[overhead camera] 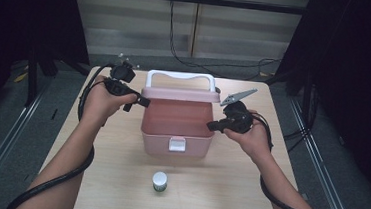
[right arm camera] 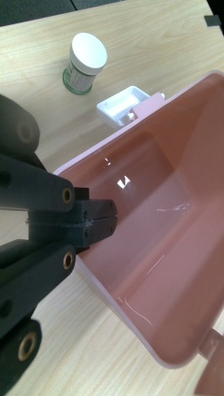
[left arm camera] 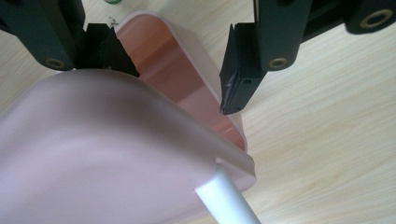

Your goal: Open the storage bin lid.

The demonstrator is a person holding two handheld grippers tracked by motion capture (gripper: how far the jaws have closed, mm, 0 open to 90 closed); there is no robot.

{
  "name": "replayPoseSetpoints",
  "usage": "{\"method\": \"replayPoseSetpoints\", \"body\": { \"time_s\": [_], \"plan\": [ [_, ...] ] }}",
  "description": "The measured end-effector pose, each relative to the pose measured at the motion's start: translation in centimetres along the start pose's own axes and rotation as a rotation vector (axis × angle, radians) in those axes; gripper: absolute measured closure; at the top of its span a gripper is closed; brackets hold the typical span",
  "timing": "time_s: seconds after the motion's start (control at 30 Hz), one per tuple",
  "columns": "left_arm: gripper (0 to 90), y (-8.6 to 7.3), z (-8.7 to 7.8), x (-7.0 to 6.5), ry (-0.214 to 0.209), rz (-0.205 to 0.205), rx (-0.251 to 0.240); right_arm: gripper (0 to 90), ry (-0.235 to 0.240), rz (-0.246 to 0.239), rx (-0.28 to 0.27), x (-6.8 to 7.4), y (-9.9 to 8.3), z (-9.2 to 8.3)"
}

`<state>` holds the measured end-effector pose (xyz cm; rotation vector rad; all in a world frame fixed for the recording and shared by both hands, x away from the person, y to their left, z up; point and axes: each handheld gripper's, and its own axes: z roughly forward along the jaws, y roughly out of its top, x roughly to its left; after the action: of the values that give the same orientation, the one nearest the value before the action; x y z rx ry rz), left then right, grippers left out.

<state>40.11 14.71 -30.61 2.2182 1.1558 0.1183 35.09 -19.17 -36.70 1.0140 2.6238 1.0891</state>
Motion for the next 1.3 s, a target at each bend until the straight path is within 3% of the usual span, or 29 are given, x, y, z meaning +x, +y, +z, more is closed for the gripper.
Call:
{"method": "replayPoseSetpoints", "body": {
  "time_s": [0.33,0.83,1.03,1.3],
  "plan": [
    [48.0,1.0,-0.4,-0.2,0.014,0.001,-0.025,90.0,0.009,-0.007,0.016,0.0,-0.6,0.6],
    [50.4,1.9,-0.7,-0.3,0.057,0.041,-0.081,90.0,0.014,-0.003,0.028,0.1,-0.9,1.0],
    [52.0,2.2,-0.7,-0.3,0.068,0.03,-0.105,90.0,0.019,-0.006,0.03,0.2,-1.0,1.2],
    [59.5,2.9,-0.9,-0.5,0.081,0.031,-0.119,90.0,0.026,-0.007,0.032,0.3,-1.0,1.5]
  ]
}}
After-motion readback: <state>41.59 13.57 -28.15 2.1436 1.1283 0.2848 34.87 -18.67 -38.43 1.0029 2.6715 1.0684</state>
